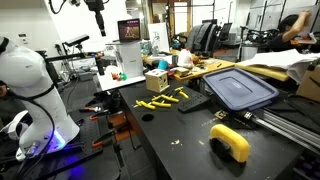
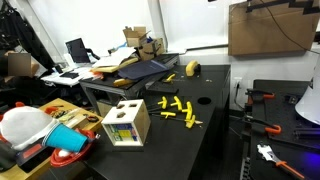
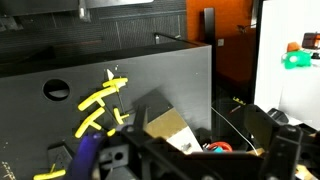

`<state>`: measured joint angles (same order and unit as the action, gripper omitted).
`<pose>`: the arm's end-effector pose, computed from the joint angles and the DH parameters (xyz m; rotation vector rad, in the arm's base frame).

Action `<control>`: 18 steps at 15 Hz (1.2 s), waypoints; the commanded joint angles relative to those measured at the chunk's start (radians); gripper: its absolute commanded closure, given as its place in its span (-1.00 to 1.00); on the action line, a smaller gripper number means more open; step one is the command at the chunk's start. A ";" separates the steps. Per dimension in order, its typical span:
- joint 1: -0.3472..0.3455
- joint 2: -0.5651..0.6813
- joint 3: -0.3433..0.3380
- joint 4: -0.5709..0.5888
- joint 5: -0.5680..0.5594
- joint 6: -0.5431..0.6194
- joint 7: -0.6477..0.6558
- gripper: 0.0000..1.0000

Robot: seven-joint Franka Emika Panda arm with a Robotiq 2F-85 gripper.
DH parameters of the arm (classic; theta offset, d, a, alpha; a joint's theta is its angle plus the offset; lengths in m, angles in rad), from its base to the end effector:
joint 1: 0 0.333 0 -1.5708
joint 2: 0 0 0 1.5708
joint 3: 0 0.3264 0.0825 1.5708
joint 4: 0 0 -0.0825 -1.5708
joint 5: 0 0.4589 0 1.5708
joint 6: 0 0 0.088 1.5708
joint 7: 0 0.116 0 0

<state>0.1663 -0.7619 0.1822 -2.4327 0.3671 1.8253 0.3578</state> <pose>0.3706 0.1780 0.5580 -2.8640 0.1667 -0.0922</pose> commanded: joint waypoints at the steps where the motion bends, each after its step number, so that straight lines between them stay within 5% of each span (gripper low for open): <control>1: -0.019 -0.001 0.013 0.004 0.010 -0.008 -0.009 -1.00; 7: -0.024 0.007 0.033 -0.007 0.012 0.014 0.011 -1.00; 18: -0.050 0.095 0.174 -0.023 0.025 0.125 0.224 -1.00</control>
<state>0.1382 -0.7157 0.3307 -2.4556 0.3809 1.8941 0.5285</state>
